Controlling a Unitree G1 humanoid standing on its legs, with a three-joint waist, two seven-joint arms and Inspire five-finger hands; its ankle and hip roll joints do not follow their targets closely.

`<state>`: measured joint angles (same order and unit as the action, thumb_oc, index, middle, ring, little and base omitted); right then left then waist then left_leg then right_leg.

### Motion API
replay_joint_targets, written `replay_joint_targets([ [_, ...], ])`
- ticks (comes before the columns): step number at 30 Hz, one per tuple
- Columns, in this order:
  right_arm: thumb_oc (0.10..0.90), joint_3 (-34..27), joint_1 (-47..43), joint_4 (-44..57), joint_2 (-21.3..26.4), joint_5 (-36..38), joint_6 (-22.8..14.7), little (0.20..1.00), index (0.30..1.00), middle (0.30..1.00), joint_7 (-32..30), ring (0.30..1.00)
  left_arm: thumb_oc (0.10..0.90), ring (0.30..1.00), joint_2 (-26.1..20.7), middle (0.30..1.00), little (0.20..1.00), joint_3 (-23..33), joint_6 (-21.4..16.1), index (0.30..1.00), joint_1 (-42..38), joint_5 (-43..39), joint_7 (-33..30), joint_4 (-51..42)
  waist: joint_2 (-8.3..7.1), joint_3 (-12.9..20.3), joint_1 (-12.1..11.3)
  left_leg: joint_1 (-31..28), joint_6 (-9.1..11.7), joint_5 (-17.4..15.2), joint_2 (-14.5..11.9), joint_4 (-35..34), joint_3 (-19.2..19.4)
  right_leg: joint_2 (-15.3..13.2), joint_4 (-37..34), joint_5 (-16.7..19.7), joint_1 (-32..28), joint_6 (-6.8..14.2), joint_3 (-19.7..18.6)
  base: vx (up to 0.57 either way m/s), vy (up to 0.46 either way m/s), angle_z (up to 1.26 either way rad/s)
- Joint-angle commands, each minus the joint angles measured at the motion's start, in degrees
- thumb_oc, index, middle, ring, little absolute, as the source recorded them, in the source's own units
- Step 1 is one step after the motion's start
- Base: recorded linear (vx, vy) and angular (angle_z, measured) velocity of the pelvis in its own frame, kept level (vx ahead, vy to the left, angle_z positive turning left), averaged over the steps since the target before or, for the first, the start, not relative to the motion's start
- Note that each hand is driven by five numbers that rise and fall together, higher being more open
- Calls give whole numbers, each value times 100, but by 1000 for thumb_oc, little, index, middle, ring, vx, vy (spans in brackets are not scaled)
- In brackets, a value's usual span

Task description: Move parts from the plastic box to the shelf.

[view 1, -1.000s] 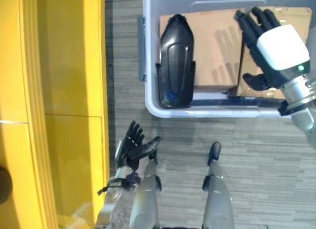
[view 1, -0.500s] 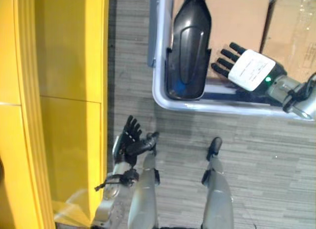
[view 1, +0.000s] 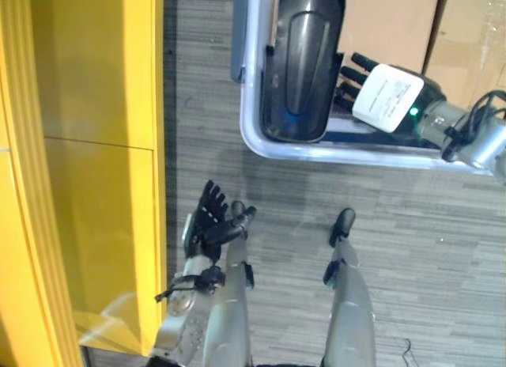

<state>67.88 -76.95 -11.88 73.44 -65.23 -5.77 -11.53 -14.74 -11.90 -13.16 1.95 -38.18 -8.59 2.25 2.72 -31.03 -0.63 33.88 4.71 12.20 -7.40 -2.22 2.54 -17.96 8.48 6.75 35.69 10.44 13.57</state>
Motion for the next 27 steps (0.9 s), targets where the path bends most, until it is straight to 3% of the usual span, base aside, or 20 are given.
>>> replay_joint_targets([
  [1, 900, 37, -856, 490, 12, -72, 245, 1000, 1000, 1000, -288, 1000, 900, 1000, -312, 1000, 1000, 8, -447, 1000, 65, -208, -63, -522, -384, 124, -288, -641, 683, -342, -605, -73, 118, -48, 210, -274, -175, 89, 48, 0, 0, 0],
  [14, 900, -88, -1132, 1035, 104, -199, 365, 1000, 1000, 1000, -379, 1000, 900, 1000, -290, 1000, 1000, 97, -459, 1000, 100, -176, -142, -570, -469, 124, -274, -608, 688, -384, -587, -46, 67, -64, 214, -301, -203, 80, 102, 1, 8, 2],
  [22, 900, -388, -1068, 1782, 587, -127, 280, 1000, 1000, 1000, -419, 1000, 900, 1000, -304, 1000, 1000, 125, -388, 1000, 62, -107, -123, -578, -559, 124, -169, -785, 671, -408, -565, -23, 99, -60, 176, -251, -362, 60, 68, -6, 26, 0],
  [27, 900, -201, -1277, 2193, 1104, 47, 170, 1000, 1000, 1000, -441, 1000, 900, 1000, -333, 1000, 1000, 158, -330, 1000, 152, -64, -67, -571, -671, 124, -81, -1065, 710, -436, -601, -81, 165, -2, 120, -273, -617, 70, 57, -14, 19, 0],
])
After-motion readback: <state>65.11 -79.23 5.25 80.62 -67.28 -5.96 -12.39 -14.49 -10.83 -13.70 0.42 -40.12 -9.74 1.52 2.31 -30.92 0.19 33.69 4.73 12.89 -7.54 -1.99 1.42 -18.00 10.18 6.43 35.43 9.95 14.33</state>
